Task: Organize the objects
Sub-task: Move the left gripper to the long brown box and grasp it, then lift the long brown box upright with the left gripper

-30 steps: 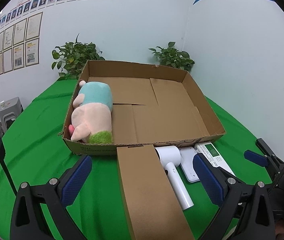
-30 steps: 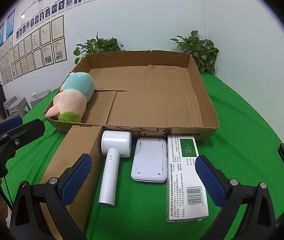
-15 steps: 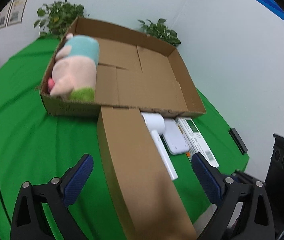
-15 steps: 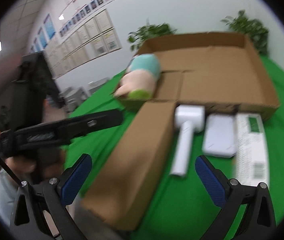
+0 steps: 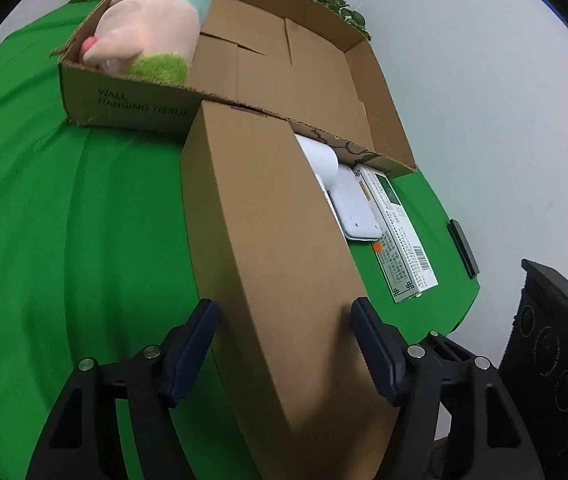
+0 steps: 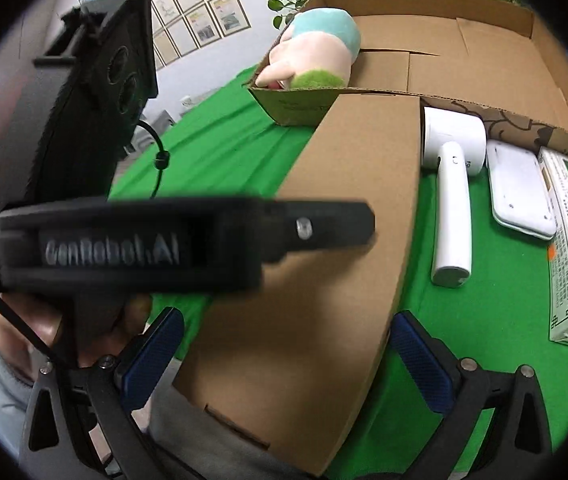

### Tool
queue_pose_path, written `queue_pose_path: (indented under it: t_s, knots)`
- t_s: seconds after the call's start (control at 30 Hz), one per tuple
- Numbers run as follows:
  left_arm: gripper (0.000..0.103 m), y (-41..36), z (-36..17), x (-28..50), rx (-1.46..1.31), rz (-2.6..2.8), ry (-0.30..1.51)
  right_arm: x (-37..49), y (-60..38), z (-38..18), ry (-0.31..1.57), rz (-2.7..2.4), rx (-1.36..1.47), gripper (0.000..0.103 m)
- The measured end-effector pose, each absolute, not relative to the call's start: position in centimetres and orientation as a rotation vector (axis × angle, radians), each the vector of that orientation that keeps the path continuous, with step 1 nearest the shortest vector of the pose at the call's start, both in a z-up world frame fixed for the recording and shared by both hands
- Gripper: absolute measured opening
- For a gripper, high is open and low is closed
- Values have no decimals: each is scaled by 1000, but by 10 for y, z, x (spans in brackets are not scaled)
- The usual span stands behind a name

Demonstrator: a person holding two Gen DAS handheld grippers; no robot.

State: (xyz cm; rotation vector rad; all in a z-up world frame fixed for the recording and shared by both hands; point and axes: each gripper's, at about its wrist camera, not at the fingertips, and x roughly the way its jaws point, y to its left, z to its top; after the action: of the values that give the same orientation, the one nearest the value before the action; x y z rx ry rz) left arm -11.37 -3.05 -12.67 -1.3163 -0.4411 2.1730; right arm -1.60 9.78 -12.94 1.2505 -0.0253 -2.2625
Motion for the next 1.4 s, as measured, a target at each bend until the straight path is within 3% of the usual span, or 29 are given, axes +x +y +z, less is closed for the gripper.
queue_pose_path:
  t_s: [0.57, 0.83, 1.13, 1.4]
  knots:
    - [58, -28, -106, -77, -1238, 2253, -363, -4, 100, -132, -17, -2337, 1203, 98]
    - [58, -20, -28, -64, -1002, 2384, -195, 0, 105, -80, -39, -2449, 981, 96]
    - [58, 1, 75, -106, -765, 2432, -90, -45, 121, 2, -26, -2571, 730, 95]
    - [58, 23, 136, -146, -714, 2427, -63, -80, 134, 44, -54, -2633, 618, 92]
